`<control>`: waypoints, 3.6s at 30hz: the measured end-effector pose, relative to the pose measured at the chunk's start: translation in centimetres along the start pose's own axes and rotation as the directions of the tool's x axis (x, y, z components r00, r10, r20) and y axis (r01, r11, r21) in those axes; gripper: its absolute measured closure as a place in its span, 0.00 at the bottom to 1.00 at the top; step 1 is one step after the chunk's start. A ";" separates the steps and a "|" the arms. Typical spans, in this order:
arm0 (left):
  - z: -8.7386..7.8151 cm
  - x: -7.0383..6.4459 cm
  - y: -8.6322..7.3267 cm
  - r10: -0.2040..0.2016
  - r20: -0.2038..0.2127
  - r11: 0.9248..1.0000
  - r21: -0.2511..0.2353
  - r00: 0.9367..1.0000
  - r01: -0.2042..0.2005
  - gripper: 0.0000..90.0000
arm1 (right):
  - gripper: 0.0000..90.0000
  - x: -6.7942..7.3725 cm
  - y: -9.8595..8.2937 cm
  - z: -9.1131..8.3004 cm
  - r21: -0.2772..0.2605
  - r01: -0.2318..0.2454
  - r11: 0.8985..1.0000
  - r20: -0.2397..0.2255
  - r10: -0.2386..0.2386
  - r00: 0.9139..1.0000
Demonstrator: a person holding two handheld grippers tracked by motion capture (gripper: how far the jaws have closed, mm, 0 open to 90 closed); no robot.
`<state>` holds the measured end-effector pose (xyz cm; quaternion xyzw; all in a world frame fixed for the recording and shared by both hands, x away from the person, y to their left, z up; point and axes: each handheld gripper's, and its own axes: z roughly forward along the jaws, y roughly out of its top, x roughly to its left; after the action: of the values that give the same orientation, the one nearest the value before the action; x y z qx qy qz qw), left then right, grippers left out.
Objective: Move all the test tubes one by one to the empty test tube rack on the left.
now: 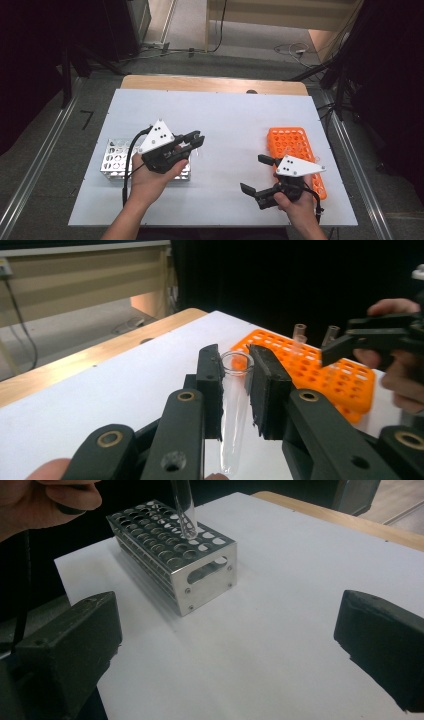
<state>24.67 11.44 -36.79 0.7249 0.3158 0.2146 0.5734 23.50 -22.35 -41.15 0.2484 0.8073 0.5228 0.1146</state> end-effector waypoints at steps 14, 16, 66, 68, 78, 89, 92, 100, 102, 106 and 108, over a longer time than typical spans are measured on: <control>1.0 4.0 -1.0 -0.025 -0.089 1.000 0.005 0.996 0.026 0.85 | 0.00 -1.0 -1.2 -1.6 -0.007 -0.030 1.000 0.011 0.030 0.999; 1.2 4.4 -1.4 -0.031 -0.101 0.999 0.011 0.994 0.032 0.85 | 0.00 -1.1 -1.2 -1.8 -0.006 -0.031 1.000 0.013 0.031 0.999; 3.4 4.8 -5.8 0.007 -0.153 0.988 0.154 0.988 0.017 0.85 | 0.00 -1.5 -1.6 -2.6 -0.018 -0.026 1.000 0.045 0.026 0.999; 3.4 4.8 -5.8 0.010 -0.153 0.987 0.163 0.988 0.015 0.85 | 0.00 -1.5 -1.7 -2.5 -0.018 -0.024 1.000 0.045 0.025 0.999; 3.8 4.9 -5.9 -0.002 -0.145 0.977 0.209 0.989 0.032 0.85 | 0.00 -1.5 -1.7 -2.5 -0.016 -0.025 1.000 0.047 0.025 0.999; 3.7 5.2 -5.7 -0.024 -0.147 0.972 0.228 0.989 0.057 0.77 | 0.00 -1.7 -1.7 -2.7 -0.017 -0.027 0.999 0.053 0.028 0.998; 3.5 5.3 -5.7 -0.043 -0.144 0.973 0.220 0.989 0.074 0.70 | 0.00 -1.8 -1.6 -2.9 -0.019 -0.025 1.000 0.054 0.026 0.998; 2.3 5.1 -5.4 -0.080 -0.159 0.979 0.173 0.984 0.108 0.30 | 0.00 -2.6 -1.3 -4.1 -0.048 -0.044 0.998 0.072 0.048 0.996; 1.8 4.9 -5.4 -0.085 -0.155 0.981 0.162 0.984 0.110 0.22 | 0.00 -2.8 -1.3 -4.4 -0.050 -0.048 0.998 0.083 0.052 0.995; 0.8 4.6 -5.2 -0.101 -0.146 0.982 0.143 0.984 0.122 0.10 | 0.00 -3.4 -1.4 -4.9 -0.058 -0.055 0.997 0.100 0.060 0.993; 0.3 4.3 -5.2 -0.104 -0.139 0.983 0.135 0.985 0.122 0.05 | 0.00 -3.6 -1.4 -5.1 -0.060 -0.058 0.997 0.110 0.064 0.992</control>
<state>26.84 15.00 -42.13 0.7293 0.4081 0.2058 0.5092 23.90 -28.69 -40.54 0.2984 0.7764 0.5342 0.1505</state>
